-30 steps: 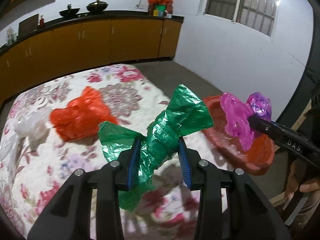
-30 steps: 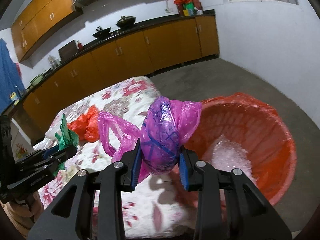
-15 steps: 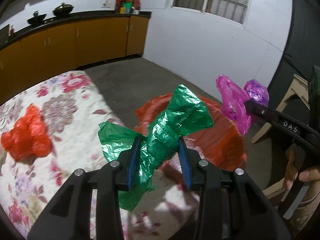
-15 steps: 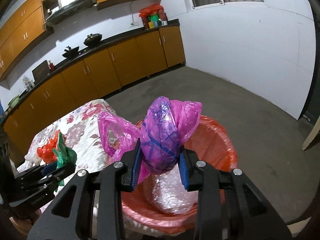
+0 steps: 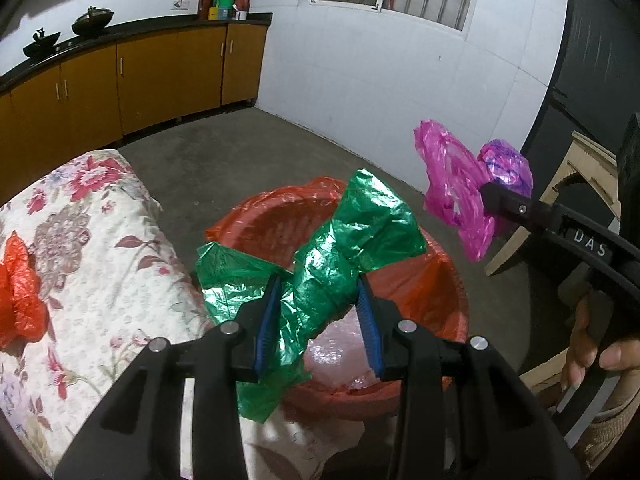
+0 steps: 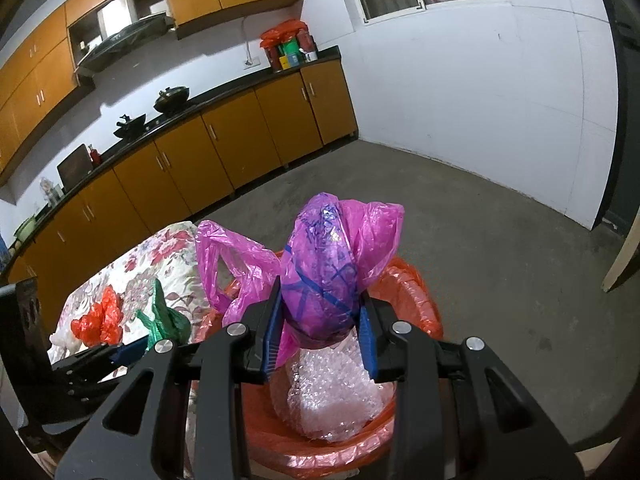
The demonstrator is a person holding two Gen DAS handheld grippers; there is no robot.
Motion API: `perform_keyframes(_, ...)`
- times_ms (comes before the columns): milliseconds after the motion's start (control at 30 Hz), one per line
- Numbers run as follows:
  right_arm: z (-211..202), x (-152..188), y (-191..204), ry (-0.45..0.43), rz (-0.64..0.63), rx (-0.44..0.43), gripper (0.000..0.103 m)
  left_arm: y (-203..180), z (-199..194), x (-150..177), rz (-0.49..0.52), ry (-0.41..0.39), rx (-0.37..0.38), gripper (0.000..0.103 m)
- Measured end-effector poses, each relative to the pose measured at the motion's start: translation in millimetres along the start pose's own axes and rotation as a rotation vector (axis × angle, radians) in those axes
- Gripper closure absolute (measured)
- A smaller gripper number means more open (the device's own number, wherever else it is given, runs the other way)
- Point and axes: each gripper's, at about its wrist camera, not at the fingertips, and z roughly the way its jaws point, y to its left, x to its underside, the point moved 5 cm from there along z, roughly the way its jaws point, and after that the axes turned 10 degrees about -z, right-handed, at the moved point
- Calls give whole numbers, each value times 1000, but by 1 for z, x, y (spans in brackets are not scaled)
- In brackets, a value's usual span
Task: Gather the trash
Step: 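Carry both bags over the wastebasket and open both tools, then grasp clear plastic bag with left tool while right tool grasps red bag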
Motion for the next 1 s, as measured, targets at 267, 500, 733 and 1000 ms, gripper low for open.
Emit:
perform_keyframes(267, 3, -1, -6, -3, 36, -17, 70, -8, 18, -3, 10, 26, 12, 65)
perform_keyframes(500, 5, -1, -9, -8, 56, -42, 66, -2, 29, 0, -6, 51, 5, 52)
perform_keyframes(733, 4, 4, -9, -9, 55, -37, 49, 15, 25, 8, -29, 56, -25, 41)
perform_keyframes(1000, 5, 5, -2, 3, 30, -24, 47, 61, -11, 17, -87, -23, -155, 32)
